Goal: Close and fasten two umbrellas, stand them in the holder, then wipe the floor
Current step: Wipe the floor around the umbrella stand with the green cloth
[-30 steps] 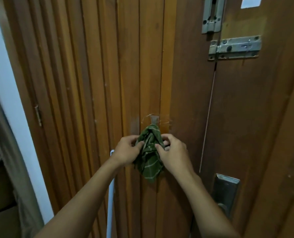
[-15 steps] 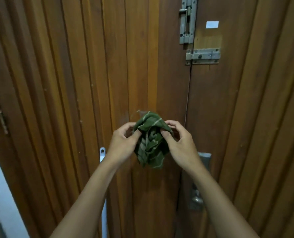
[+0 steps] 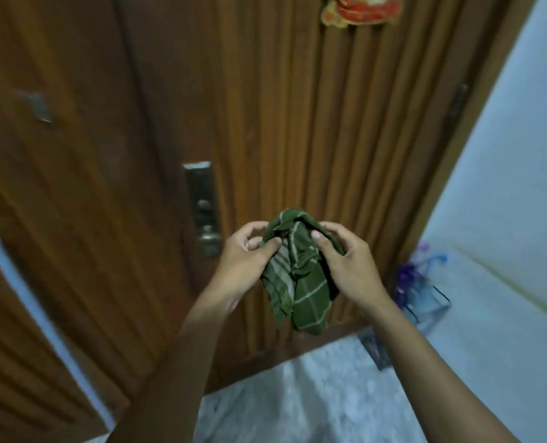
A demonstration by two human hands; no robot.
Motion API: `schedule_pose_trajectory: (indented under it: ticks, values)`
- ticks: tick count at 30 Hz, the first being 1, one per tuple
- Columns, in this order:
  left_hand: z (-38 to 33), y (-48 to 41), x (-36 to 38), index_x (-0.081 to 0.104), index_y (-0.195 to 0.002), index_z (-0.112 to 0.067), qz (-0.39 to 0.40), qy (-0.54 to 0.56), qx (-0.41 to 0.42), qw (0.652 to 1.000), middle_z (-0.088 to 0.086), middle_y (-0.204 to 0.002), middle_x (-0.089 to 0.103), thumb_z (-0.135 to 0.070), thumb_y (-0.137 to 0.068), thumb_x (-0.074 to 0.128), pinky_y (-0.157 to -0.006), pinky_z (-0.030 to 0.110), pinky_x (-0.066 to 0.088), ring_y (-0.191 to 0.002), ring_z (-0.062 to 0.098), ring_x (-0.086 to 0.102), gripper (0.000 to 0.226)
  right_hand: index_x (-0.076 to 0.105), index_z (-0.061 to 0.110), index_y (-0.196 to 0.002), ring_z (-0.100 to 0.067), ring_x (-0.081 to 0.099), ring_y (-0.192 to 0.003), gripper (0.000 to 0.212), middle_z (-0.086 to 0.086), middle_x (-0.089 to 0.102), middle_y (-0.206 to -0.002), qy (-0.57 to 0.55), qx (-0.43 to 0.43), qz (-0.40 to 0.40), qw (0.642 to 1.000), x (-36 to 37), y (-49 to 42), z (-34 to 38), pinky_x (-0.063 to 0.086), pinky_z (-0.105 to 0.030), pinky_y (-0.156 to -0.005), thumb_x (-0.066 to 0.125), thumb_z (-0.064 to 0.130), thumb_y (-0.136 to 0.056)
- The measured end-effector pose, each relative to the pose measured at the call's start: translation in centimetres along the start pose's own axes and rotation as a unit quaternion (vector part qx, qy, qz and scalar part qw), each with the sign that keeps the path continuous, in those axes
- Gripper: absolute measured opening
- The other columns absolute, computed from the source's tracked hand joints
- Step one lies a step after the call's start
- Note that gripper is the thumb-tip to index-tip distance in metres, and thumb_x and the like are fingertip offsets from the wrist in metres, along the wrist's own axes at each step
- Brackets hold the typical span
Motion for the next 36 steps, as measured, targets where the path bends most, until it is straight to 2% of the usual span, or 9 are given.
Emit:
schedule_pose_trajectory:
  ticks: [4, 9, 13, 16, 19, 21, 28, 33, 36]
  values:
    - [4.0, 1.4, 11.5, 0.064, -0.1, -0.013, 0.032, -0.004, -0.043, 0.999, 0.004, -0.087, 0.076, -0.011, -0.09, 0.066, -0.06, 0.024, 0.054, -0.073, 0.014, 0.072, 0.01, 0.068, 0.025, -0.117, 0.003, 0.064, -0.106, 0.024, 0.011, 0.071, -0.114, -0.013, 0.071, -0.007, 0.997, -10.6, 4.6, -5.3, 0.049, -0.016, -0.088, 0.062, 0.033, -0.095]
    - [9.4, 2.9, 27.2, 0.064, -0.085, -0.011, 0.055, -0.01, -0.08, 0.995, 0.008, -0.079, 0.071, -0.004, -0.088, 0.067, -0.059, 0.023, 0.054, -0.068, 0.018, 0.066, 0.008, 0.055, 0.025, -0.135, -0.001, 0.063, -0.112, 0.052, 0.011, 0.067, -0.124, -0.012, 0.127, 0.023, 0.992, -23.5, 9.5, -11.7, 0.052, -0.02, -0.091, 0.074, 0.026, -0.087]
    - [13.6, 3.8, 37.2, 0.069, -0.088, -0.017, 0.117, -0.024, -0.13, 0.984, 0.009, -0.085, 0.071, -0.008, -0.091, 0.063, -0.074, 0.034, 0.057, -0.081, 0.025, 0.069, 0.011, 0.059, 0.039, -0.11, 0.009, 0.064, -0.094, 0.031, 0.019, 0.067, -0.104, 0.072, 0.138, -0.006, 0.988, -32.0, 11.3, -15.6, 0.051, -0.015, -0.083, 0.066, 0.014, -0.093]
    - [17.0, 3.9, 42.3, 0.069, -0.102, -0.027, 0.205, -0.037, -0.17, 0.963, 0.003, -0.092, 0.071, -0.003, -0.093, 0.056, -0.08, 0.037, 0.059, -0.087, 0.02, 0.069, 0.029, 0.058, 0.026, -0.104, 0.011, 0.064, -0.084, 0.024, 0.011, 0.065, -0.097, 0.104, 0.156, -0.048, 0.981, -36.5, 12.0, -19.5, 0.05, -0.011, -0.073, 0.058, 0.003, -0.096]
    - [20.3, 2.9, 45.8, 0.061, -0.113, -0.039, 0.281, -0.091, -0.136, 0.946, -0.012, -0.095, 0.068, 0.001, -0.094, 0.055, -0.084, 0.026, 0.057, -0.09, 0.003, 0.065, 0.045, 0.05, 0.022, -0.115, -0.002, 0.068, -0.085, 0.021, 0.001, 0.067, -0.101, 0.069, 0.216, -0.092, 0.97, -39.2, 12.2, -24.8, 0.055, -0.018, -0.069, 0.06, 0.016, -0.097]
    - [22.8, 1.6, 47.5, 0.059, -0.118, -0.034, 0.298, -0.117, -0.125, 0.939, -0.016, -0.095, 0.067, 0.001, -0.094, 0.055, -0.08, 0.02, 0.056, -0.086, -0.007, 0.064, 0.043, 0.052, 0.024, -0.116, -0.002, 0.064, -0.088, 0.022, 0.011, 0.064, -0.1, 0.086, 0.241, -0.109, 0.961, -40.4, 12.2, -28.6, 0.054, -0.017, -0.072, 0.062, 0.023, -0.096]
    - [38.5, -4.9, 52.5, 0.058, -0.107, -0.022, 0.267, -0.111, -0.222, 0.931, -0.004, -0.094, 0.067, -0.005, -0.095, 0.055, -0.064, 0.02, 0.058, -0.082, 0.006, 0.064, 0.021, 0.054, 0.025, -0.134, 0.008, 0.064, -0.1, 0.038, 0.014, 0.065, -0.117, 0.002, 0.322, -0.077, 0.943, -40.1, 12.3, -45.8, 0.052, -0.012, -0.08, 0.06, 0.021, -0.097]
    - [56.6, -8.7, 55.5, 0.062, -0.108, -0.02, 0.252, -0.157, -0.265, 0.917, 0.014, -0.105, 0.066, -0.011, -0.097, 0.049, -0.09, 0.045, 0.056, -0.1, 0.027, 0.065, 0.019, 0.049, 0.024, -0.141, -0.008, 0.059, -0.113, 0.046, 0.009, 0.062, -0.125, 0.054, 0.333, -0.08, 0.938, -38.9, 14.2, -65.6, 0.049, -0.019, -0.094, 0.062, 0.02, -0.096]
    - [68.4, -10.1, 56.3, 0.06, -0.114, -0.017, 0.246, -0.197, -0.242, 0.917, 0.01, -0.097, 0.065, -0.013, -0.098, 0.049, -0.091, 0.044, 0.055, -0.097, 0.028, 0.065, 0.02, 0.053, 0.017, -0.138, -0.014, 0.061, -0.114, 0.045, 0.002, 0.064, -0.125, 0.097, 0.312, -0.086, 0.941, -37.4, 16.0, -77.7, 0.048, -0.025, -0.098, 0.062, 0.013, -0.094]
Point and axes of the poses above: each hand's wrist, its own y-axis away from the middle knuckle, its own x-axis out of the palm, z = x × y, the point moved 7 cm from there along -y, towards the middle knuckle
